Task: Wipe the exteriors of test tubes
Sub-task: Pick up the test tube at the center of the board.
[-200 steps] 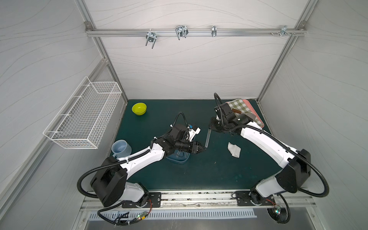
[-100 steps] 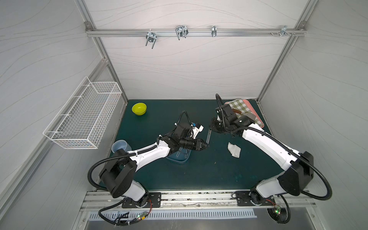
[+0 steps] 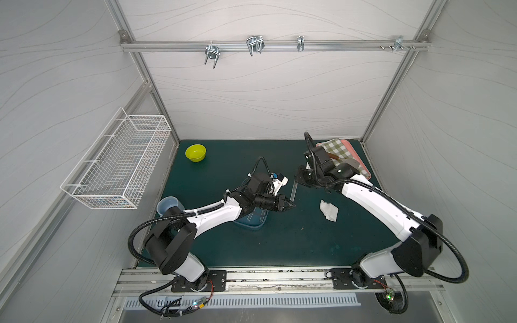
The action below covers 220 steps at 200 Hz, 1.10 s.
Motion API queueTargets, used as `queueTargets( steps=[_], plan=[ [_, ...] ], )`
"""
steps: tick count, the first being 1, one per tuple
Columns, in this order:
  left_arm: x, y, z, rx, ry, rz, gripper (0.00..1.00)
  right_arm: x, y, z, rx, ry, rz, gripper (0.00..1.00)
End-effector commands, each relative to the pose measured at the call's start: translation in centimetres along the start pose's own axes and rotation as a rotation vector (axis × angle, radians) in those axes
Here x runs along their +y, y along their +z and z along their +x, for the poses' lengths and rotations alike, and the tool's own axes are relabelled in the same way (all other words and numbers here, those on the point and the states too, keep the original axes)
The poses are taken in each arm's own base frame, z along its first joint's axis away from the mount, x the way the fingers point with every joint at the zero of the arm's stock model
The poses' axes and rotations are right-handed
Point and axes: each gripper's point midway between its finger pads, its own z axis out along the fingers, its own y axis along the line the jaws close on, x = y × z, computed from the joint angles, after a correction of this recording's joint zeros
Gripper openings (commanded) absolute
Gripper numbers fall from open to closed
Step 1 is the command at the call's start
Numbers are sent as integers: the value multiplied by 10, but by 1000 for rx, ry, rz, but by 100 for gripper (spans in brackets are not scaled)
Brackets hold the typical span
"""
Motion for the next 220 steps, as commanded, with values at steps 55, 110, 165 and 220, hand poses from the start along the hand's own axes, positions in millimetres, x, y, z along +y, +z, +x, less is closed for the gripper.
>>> queueTargets(
  steps=[55, 110, 165, 220],
  plan=[
    [-13, 2, -18, -52, 34, 29, 5, 2, -17, -4, -38, 13, -19, 62],
    [4, -17, -10, -69, 9, -13, 5, -60, -71, -39, -143, 81, 15, 73],
    [1, -48, -3, -72, 65, -68, 7, -141, -26, 16, 132, 26, 133, 64],
    [1, -65, 1, -97, 77, -94, 7, -175, 43, 56, 289, 30, 213, 54]
  ],
)
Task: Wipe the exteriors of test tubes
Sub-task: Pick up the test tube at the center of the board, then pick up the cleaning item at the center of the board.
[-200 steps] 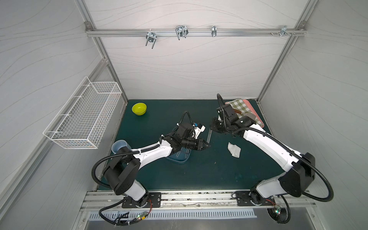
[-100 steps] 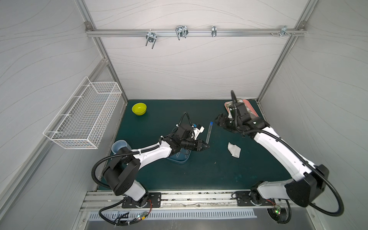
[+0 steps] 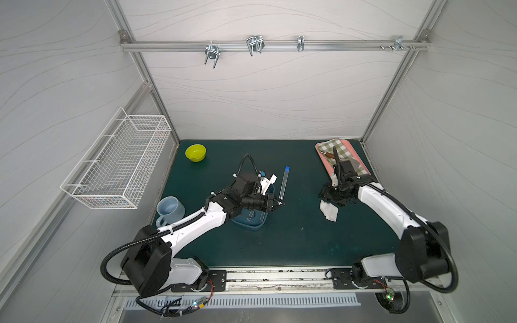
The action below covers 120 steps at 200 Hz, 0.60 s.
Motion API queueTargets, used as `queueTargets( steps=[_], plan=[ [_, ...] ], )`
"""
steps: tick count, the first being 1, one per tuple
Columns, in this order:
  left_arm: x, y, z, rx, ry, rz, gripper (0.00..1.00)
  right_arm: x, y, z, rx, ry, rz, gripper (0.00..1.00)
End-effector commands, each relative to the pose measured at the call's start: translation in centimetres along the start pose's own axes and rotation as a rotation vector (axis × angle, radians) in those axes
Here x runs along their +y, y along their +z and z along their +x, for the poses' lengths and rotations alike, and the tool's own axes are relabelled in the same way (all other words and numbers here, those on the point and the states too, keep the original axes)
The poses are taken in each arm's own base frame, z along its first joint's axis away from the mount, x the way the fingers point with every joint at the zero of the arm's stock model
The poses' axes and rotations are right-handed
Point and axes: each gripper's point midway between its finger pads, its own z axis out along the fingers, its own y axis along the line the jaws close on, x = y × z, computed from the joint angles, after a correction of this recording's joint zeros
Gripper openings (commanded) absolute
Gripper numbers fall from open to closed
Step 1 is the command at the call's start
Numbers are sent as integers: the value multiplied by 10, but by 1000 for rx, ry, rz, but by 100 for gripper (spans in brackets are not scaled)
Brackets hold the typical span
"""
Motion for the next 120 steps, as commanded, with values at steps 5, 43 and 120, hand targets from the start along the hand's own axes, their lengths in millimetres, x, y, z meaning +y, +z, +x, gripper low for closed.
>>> queueTargets(
  steps=[5, 43, 120],
  plan=[
    [4, -8, 0, -20, 19, -23, 7, 5, 20, -4, 14, -62, 12, 54],
    [5, -9, 4, -23, 8, -22, 8, 0, 46, -5, 46, -75, 99, 49],
    [5, -15, 8, -34, 12, -30, 8, -26, 66, -6, 84, -69, 248, 36]
  ],
)
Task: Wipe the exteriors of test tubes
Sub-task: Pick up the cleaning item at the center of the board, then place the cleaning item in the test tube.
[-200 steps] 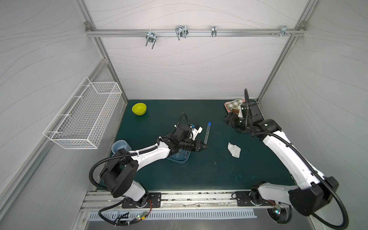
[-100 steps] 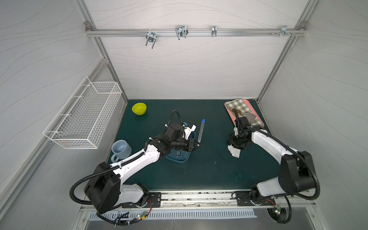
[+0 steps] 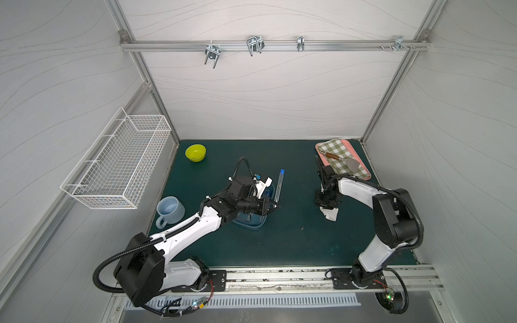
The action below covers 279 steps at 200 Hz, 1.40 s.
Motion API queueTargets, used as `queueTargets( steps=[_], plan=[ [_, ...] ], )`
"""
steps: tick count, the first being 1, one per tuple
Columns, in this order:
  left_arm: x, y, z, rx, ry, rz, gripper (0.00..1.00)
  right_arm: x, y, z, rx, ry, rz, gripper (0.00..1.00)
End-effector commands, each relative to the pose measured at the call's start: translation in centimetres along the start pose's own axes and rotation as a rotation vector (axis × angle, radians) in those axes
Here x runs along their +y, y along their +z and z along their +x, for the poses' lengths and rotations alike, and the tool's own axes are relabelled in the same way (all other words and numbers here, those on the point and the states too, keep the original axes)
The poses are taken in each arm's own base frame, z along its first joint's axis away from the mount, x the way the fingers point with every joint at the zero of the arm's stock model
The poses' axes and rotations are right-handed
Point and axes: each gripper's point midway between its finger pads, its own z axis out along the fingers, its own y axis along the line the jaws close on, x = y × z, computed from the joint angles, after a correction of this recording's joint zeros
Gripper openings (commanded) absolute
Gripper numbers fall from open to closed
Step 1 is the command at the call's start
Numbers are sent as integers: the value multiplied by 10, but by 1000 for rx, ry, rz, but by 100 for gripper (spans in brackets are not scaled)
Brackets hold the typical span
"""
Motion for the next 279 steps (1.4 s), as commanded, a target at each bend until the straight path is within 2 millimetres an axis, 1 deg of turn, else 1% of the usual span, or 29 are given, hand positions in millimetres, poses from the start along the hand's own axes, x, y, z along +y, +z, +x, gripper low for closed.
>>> queueTargets(
  steps=[1, 18, 42, 60, 77, 93, 110, 126, 145, 160, 186, 200, 216, 231, 246, 251, 259, 279],
  plan=[
    [-2, -4, -6, -31, 20, 3, 8, -9, 2, -1, -2, -10, 63, 36],
    [-2, -4, -5, -30, 16, 7, 8, -11, 6, -1, 6, -12, 72, 34],
    [-4, -5, -6, -34, 20, 9, 8, -14, 13, 1, 22, -11, 81, 28],
    [-4, -5, -6, -34, 22, 8, 8, -15, 17, 3, 30, -10, 82, 21],
    [-4, -6, -5, -33, 21, 7, 8, -14, 16, 2, 25, -8, 81, 13],
    [-4, -6, -5, -34, 22, 8, 8, -11, 7, -1, 3, -5, 61, 6],
    [-4, -6, -6, -35, 20, 8, 8, -4, -10, -6, -33, -1, 15, 0],
    [-4, -5, -7, -34, 17, 11, 8, 4, -30, -9, -64, 6, -50, 0],
    [-6, -3, -8, -29, 16, 20, 8, 13, -58, -13, -116, 18, -138, 0],
    [-8, -2, -10, -26, 15, 26, 8, 23, -81, -12, -141, 28, -230, 0],
    [-9, 3, -15, -19, 8, 36, 8, 51, -129, -7, -188, 36, -444, 0],
    [-12, 5, -20, -22, 1, 49, 8, 70, -156, -5, -210, 39, -584, 0],
    [-15, 9, -25, -25, -5, 68, 8, 87, -183, -4, -223, 47, -714, 0],
    [-19, 11, -30, -25, -8, 82, 8, 92, -196, -4, -244, 46, -733, 0],
    [-24, 12, -34, -27, -1, 94, 8, 87, -193, -5, -266, 30, -647, 0],
    [-24, 12, -35, -28, 0, 95, 8, 87, -192, -5, -256, 30, -645, 0],
    [-26, 13, -35, -26, 3, 98, 9, 96, -194, -4, -228, 31, -717, 0],
    [-30, 15, -34, -20, 6, 110, 9, 134, -212, -2, -166, 35, -1006, 0]
  ],
)
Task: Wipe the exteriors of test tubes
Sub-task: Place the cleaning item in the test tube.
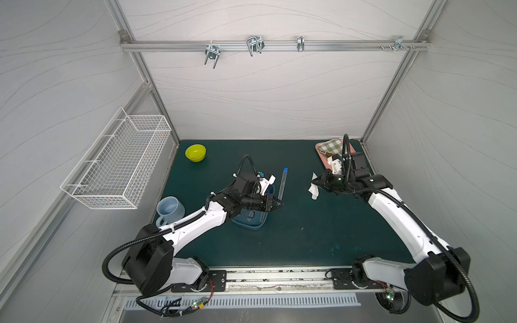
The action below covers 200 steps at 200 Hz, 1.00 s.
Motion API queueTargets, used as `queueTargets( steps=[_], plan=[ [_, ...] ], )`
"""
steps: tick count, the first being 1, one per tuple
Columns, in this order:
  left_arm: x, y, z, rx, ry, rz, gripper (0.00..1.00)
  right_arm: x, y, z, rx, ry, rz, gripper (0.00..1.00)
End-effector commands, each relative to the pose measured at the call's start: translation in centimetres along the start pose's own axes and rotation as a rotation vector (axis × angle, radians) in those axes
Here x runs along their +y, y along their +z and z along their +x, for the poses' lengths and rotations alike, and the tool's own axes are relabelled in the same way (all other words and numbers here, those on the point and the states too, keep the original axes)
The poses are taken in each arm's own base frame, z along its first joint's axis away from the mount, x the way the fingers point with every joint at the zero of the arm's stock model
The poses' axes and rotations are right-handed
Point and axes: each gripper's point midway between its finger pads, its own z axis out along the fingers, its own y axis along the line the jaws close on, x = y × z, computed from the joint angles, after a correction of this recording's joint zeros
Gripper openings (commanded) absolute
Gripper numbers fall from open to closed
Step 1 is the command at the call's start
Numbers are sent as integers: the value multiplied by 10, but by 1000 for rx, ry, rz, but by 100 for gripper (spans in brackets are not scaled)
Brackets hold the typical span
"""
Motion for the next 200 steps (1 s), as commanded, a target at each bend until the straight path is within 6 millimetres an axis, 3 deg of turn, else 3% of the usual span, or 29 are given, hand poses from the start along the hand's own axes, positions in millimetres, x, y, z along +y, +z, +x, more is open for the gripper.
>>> queueTargets(
  steps=[1, 24, 49, 87, 143, 200],
  plan=[
    [-24, 0, -20, -39, 45, 66, 9, 38, 11, 6, 72, 73, -256, 0],
    [-26, 3, -20, -44, 38, 75, 9, 46, 18, 17, 86, -20, -122, 0],
    [-29, 6, -24, -55, 33, 86, 9, 90, 21, 24, 123, 2, -348, 0],
    [-35, 8, -34, -73, 32, 107, 9, 112, 25, 40, 149, -53, -358, 0],
    [-43, 9, -33, -65, 49, 127, 9, 121, 35, 42, 152, -45, -391, 0],
    [-49, 4, -33, -75, 57, 142, 9, 110, 46, 43, 134, -101, -236, 0]
  ],
)
